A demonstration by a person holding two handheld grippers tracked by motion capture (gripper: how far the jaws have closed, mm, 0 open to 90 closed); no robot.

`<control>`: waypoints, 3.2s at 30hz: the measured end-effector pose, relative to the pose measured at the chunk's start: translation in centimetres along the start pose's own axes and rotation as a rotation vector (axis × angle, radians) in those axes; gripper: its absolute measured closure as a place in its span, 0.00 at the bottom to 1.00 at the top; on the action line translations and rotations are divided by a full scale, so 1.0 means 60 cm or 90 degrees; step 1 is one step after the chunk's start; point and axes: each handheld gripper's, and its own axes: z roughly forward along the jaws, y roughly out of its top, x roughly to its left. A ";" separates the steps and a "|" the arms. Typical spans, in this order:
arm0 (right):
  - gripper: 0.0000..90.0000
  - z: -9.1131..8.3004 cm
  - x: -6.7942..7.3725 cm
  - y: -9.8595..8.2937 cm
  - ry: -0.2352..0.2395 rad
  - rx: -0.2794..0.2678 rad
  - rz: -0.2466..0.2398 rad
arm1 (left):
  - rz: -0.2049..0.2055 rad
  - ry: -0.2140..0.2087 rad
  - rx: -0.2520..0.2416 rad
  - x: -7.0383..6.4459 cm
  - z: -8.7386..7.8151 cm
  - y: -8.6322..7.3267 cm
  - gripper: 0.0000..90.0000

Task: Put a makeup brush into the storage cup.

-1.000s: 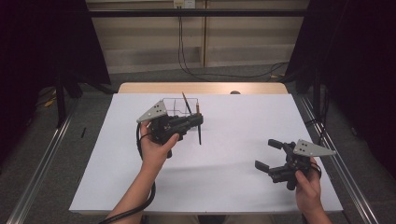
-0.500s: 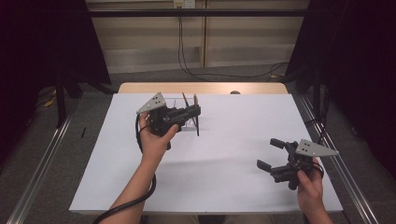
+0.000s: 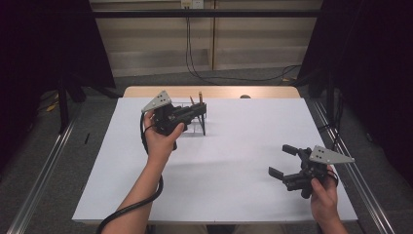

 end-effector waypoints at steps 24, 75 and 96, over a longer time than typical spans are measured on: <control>0.00 -0.001 -0.001 0.000 0.002 0.000 -0.003 | 0.008 0.030 0.000 0.025 0.015 0.025 0.92; 0.00 0.000 0.000 0.000 0.016 -0.008 0.000 | 0.006 0.085 -0.007 0.078 0.047 0.058 0.92; 0.00 0.003 0.000 -0.001 0.024 -0.002 -0.005 | 0.009 0.132 -0.005 0.105 0.064 0.047 0.92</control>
